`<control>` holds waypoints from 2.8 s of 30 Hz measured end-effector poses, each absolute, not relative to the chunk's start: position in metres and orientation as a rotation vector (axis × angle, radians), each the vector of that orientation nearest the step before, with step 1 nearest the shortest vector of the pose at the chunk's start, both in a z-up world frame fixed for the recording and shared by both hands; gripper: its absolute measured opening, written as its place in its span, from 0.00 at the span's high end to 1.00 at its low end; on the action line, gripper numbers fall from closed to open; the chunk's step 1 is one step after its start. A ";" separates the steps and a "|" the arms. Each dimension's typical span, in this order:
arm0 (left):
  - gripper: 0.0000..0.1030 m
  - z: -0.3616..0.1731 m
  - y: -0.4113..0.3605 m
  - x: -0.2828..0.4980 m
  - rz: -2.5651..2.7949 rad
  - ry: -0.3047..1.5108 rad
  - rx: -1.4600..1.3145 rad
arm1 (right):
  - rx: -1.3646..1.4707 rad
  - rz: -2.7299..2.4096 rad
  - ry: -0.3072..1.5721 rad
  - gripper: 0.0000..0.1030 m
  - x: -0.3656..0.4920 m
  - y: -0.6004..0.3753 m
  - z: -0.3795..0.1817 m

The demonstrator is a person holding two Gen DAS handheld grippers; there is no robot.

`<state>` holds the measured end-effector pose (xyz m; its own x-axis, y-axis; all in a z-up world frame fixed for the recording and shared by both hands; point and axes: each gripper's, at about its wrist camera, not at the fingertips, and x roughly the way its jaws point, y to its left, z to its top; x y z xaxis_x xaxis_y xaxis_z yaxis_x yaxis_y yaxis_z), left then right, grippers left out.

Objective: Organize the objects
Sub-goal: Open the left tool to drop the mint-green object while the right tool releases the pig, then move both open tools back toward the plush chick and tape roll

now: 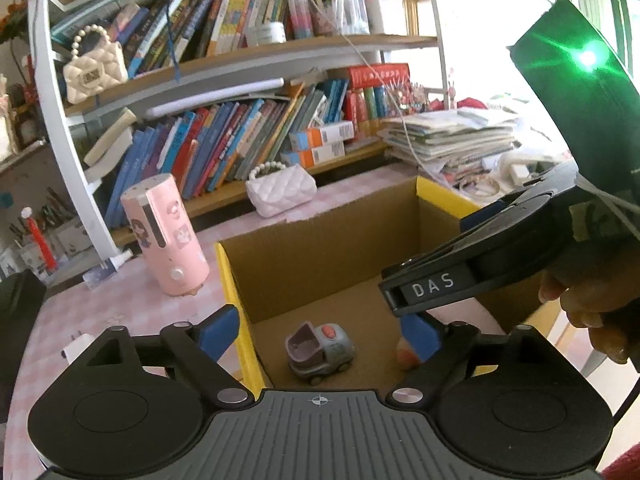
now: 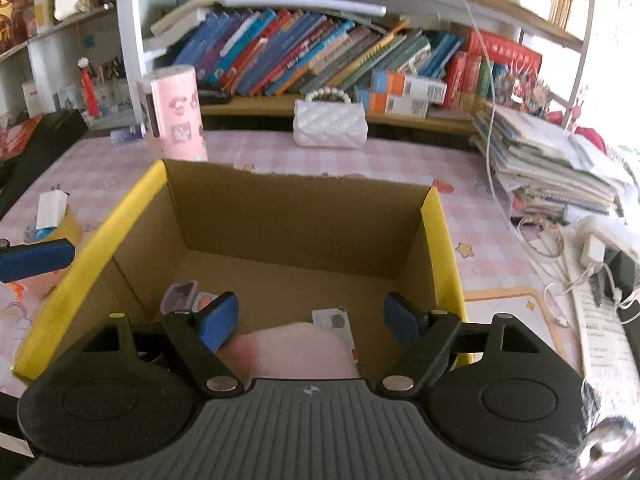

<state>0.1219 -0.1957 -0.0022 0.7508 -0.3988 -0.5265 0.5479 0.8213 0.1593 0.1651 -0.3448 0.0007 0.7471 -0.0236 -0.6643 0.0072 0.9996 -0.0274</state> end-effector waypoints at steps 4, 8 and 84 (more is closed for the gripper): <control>0.11 0.005 -0.183 0.108 -0.518 0.484 0.288 | -0.005 -0.045 0.686 0.22 0.145 -0.342 0.011; 0.11 0.009 -0.171 0.095 -0.521 0.478 0.268 | 0.013 -0.092 0.645 0.22 0.124 -0.340 0.020; 0.11 -0.016 0.049 -0.034 -0.318 0.660 0.186 | -0.025 0.009 0.793 0.19 -0.037 -0.120 -0.025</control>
